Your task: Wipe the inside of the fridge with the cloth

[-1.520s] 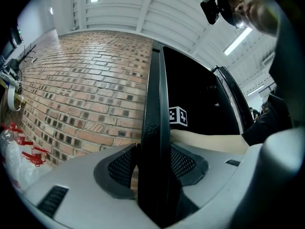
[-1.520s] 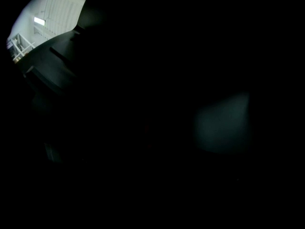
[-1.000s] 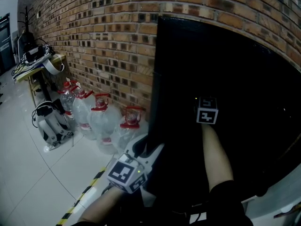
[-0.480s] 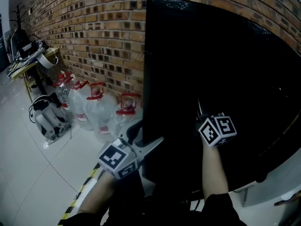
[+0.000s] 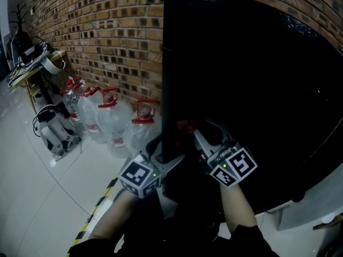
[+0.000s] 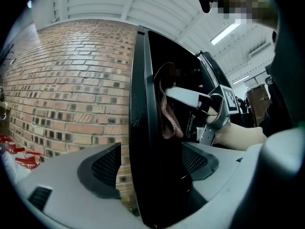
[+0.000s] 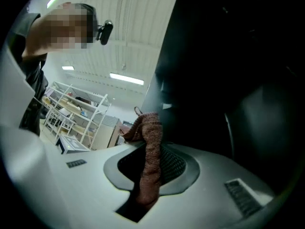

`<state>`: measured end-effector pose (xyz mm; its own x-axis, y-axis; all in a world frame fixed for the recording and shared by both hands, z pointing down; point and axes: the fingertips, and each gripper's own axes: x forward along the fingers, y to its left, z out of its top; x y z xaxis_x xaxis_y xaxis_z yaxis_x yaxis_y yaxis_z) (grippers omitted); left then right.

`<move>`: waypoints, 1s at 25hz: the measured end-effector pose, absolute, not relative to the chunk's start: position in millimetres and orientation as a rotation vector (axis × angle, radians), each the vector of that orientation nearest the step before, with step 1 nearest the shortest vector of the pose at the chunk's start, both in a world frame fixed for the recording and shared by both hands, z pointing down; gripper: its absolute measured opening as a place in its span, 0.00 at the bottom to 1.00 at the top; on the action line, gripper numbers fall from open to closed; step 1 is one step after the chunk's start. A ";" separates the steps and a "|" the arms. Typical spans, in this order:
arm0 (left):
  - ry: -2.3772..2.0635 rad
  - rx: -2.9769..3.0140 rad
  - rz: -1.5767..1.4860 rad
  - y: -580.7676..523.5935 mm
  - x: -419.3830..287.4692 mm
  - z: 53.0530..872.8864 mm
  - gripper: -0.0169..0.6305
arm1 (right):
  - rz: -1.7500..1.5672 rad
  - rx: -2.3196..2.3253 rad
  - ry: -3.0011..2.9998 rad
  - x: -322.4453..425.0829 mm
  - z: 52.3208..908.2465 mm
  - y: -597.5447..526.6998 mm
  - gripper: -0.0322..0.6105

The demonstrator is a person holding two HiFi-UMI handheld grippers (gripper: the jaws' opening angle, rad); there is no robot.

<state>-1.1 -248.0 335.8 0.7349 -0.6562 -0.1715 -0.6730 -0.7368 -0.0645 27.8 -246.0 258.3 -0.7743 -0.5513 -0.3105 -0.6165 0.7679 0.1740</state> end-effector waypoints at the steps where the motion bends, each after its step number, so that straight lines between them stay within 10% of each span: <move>1: 1.085 -2.809 0.212 -248.5 -1.2 337.8 0.64 | 0.407 -0.923 2.736 22.5 262.7 -248.3 0.17; 25: 1.066 -2.820 0.241 -256.1 -6.9 343.9 0.50 | 0.433 -1.495 2.563 80.5 281.7 -378.4 0.17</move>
<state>-6.9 -256.1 343.9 0.7396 -0.6460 -0.1892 -0.6646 -0.7454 -0.0528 80.5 -378.4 281.7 -0.4953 -0.8272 -0.2652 -0.8685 0.4641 0.1744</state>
